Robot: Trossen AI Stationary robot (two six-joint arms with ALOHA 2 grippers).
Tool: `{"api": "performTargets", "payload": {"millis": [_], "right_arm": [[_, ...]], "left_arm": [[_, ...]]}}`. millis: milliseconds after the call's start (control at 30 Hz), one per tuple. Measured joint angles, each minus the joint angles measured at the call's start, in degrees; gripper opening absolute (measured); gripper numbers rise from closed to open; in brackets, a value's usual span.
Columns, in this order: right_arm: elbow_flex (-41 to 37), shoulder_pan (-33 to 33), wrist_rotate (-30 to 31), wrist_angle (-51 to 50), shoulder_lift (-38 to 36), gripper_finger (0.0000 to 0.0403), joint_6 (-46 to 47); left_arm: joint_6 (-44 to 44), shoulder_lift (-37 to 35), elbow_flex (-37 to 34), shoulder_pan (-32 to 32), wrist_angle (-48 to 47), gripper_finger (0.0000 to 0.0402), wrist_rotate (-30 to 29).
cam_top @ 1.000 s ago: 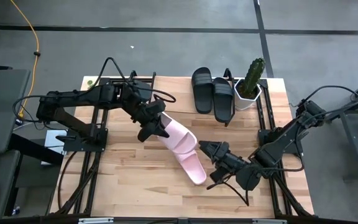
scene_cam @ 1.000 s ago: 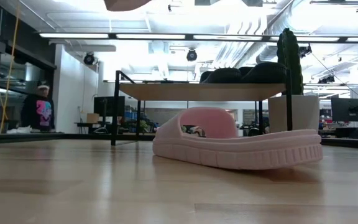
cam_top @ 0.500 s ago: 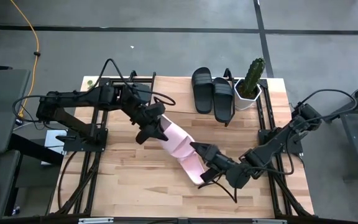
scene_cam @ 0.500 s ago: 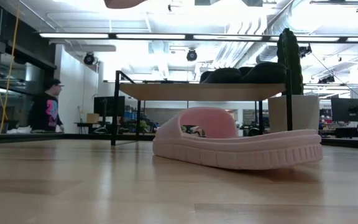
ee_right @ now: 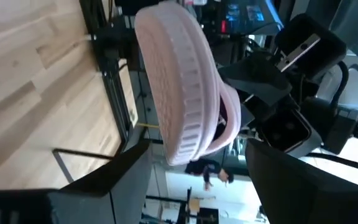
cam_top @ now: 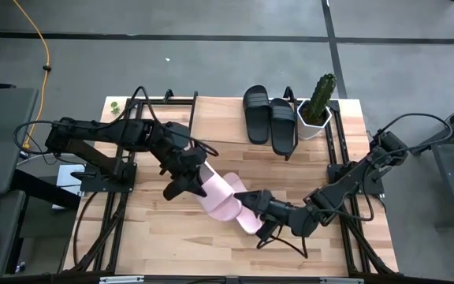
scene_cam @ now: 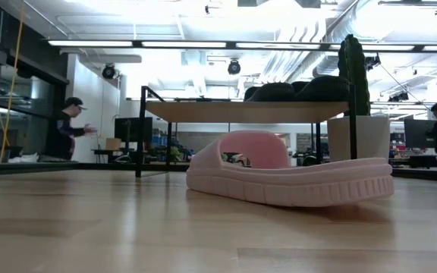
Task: Pick and place slides into the shelf
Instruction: Put the left pink slide on the shelf
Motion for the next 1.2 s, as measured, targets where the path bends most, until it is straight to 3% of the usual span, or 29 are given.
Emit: {"api": "performTargets", "payload": {"millis": [533, 1200], "right_arm": [[0.0, -0.23, -7.19, 1.48, 0.22, 0.0248, 2.96], [-0.02, -2.25, -7.54, 7.55, 3.8, 0.0241, -0.67]], "left_arm": [[0.26, 0.0, 0.0, 0.15, 0.37, 0.002, -1.32], [0.24, -0.02, -0.02, 0.15, -1.05, 0.002, -1.26]]}}
